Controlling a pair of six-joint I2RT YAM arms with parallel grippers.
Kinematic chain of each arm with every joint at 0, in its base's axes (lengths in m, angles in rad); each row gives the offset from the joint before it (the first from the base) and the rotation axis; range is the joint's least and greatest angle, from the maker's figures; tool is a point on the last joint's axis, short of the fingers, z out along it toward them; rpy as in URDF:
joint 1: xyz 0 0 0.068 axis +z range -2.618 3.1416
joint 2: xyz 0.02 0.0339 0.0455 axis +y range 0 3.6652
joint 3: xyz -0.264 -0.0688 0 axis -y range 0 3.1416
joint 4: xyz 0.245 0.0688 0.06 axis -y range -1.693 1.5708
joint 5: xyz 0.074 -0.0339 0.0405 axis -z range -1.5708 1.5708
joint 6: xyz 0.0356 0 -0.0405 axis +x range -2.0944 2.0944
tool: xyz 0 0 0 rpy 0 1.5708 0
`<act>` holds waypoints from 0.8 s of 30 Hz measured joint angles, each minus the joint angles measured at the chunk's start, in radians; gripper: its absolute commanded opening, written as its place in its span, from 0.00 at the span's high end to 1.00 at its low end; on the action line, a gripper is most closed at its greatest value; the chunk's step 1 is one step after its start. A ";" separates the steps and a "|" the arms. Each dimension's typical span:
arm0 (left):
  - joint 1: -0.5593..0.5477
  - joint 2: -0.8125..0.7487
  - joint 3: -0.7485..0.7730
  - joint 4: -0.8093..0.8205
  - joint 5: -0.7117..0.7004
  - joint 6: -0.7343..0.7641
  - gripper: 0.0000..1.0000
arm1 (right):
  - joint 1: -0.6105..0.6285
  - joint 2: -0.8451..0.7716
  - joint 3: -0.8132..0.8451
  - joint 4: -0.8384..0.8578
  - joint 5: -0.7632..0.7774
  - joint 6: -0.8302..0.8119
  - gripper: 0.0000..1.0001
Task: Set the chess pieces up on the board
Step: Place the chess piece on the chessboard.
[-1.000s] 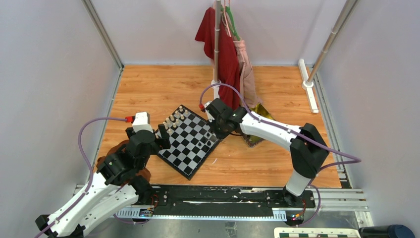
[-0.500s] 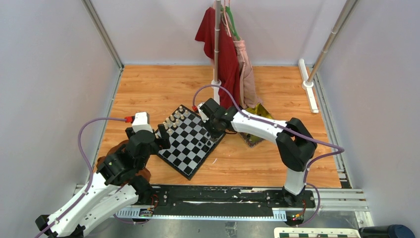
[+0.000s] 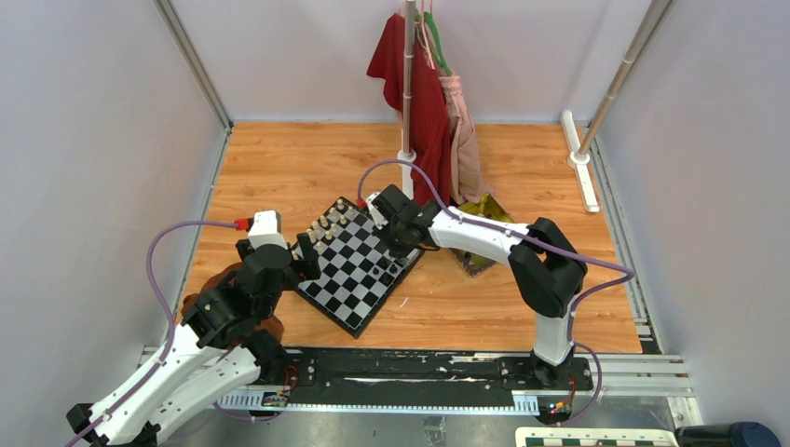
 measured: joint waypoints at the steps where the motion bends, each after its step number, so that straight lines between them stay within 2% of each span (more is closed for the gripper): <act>1: 0.000 0.000 0.000 0.000 0.000 0.000 0.00 | 0.000 0.000 0.000 0.007 0.000 0.000 1.00; 22: 0.000 0.014 0.000 0.000 0.001 0.000 0.00 | 0.000 0.018 -0.049 0.070 0.011 -0.002 1.00; 24: 0.000 0.016 0.000 0.000 0.001 0.000 0.00 | 0.000 0.018 -0.055 0.075 0.011 -0.002 0.98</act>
